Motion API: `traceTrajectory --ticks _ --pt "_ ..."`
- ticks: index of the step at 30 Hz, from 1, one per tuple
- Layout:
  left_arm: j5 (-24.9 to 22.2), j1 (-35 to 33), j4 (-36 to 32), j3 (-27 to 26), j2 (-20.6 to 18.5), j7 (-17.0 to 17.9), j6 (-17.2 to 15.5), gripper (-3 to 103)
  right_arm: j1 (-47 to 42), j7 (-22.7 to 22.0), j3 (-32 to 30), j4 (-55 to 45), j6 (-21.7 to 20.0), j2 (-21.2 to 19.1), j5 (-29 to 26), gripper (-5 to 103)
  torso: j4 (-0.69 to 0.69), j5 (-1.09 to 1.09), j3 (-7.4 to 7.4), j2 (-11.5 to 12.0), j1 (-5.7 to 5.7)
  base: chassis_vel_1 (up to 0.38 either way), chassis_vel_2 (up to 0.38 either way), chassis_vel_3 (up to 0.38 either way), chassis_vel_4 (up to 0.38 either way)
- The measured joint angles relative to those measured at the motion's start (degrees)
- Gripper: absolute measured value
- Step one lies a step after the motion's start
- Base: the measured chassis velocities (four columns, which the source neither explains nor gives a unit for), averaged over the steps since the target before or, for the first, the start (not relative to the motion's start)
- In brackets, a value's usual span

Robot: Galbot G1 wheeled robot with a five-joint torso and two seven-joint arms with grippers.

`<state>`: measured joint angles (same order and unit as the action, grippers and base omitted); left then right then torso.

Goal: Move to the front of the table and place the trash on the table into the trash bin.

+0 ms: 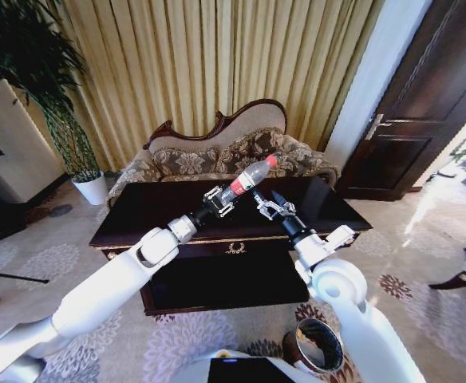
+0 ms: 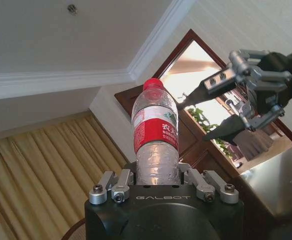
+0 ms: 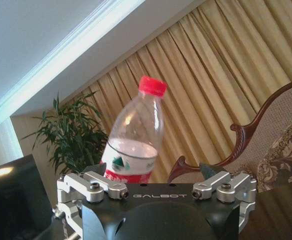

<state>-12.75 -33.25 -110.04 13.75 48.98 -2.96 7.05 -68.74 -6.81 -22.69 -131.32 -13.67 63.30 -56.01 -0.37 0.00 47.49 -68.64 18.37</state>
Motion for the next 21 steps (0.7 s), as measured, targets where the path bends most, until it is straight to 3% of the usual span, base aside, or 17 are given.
traceTrajectory --ticks 21 --pt "-0.11 2.14 0.62 3.93 0.67 0.28 -0.15 38 3.96 0.0 0.5 2.45 0.03 -1.18 -1.13 100 0.0 0.0 0.0 0.0 0.0 0.0 0.0 0.0 0.0"
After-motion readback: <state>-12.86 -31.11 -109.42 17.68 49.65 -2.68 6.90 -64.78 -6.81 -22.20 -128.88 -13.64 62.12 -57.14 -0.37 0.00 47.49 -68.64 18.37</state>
